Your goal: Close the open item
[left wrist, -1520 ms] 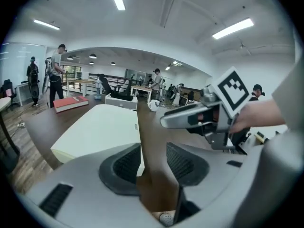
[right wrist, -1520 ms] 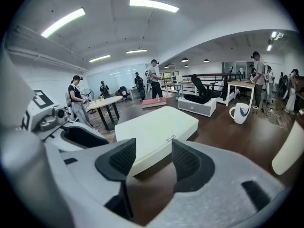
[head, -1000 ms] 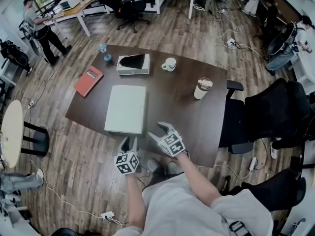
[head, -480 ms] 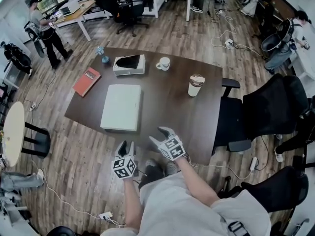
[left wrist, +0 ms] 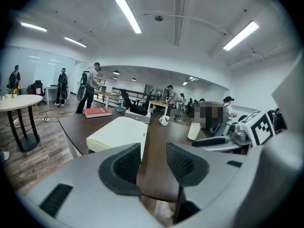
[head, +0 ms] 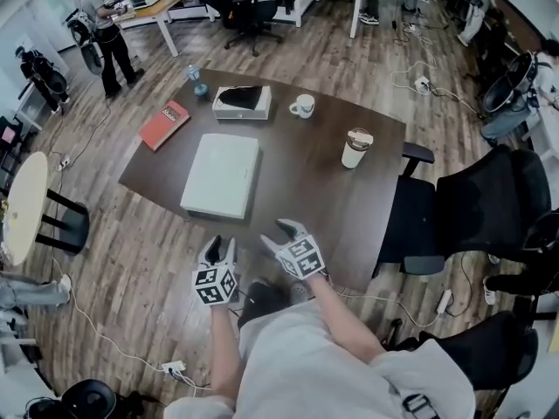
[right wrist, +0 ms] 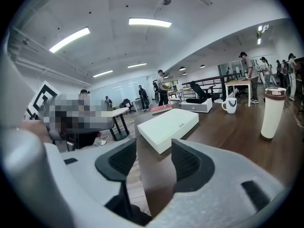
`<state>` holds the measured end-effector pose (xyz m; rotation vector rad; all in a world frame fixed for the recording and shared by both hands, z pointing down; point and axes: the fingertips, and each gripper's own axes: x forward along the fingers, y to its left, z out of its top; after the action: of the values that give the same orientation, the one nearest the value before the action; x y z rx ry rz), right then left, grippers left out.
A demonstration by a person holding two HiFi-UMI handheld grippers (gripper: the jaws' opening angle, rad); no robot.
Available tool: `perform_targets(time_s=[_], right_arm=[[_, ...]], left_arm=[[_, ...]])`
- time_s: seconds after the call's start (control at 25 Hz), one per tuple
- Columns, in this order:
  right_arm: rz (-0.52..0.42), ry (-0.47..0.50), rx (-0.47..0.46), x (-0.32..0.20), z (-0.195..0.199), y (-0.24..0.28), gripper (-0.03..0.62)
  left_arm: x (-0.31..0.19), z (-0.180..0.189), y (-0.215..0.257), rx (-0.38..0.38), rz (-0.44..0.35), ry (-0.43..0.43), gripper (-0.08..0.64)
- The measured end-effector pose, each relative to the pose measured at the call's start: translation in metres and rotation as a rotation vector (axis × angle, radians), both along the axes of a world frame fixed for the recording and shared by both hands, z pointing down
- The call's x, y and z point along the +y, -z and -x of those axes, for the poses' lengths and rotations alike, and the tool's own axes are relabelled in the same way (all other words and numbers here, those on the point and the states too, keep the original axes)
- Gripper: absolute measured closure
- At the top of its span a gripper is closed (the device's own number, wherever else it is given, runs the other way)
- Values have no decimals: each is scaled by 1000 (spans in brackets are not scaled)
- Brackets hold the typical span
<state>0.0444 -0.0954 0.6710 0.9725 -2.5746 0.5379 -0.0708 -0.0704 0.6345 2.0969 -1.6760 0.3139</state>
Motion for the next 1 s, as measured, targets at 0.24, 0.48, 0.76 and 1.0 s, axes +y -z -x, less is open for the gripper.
perform_targets(time_s=[0.24, 0.48, 0.76, 1.0], right_arm=[[4, 20, 17, 4, 3, -5, 364], [8, -5, 15, 3, -4, -5, 374], [29, -2, 22, 5, -4, -11, 382], [50, 6, 12, 6, 1, -13, 427]], left_arm=[[-3, -6, -3, 5, 5, -8, 399], [-5, -6, -1, 17, -6, 0, 400], [0, 0, 0, 16, -13, 15, 403], [1, 12, 1, 21, -27, 48, 477]])
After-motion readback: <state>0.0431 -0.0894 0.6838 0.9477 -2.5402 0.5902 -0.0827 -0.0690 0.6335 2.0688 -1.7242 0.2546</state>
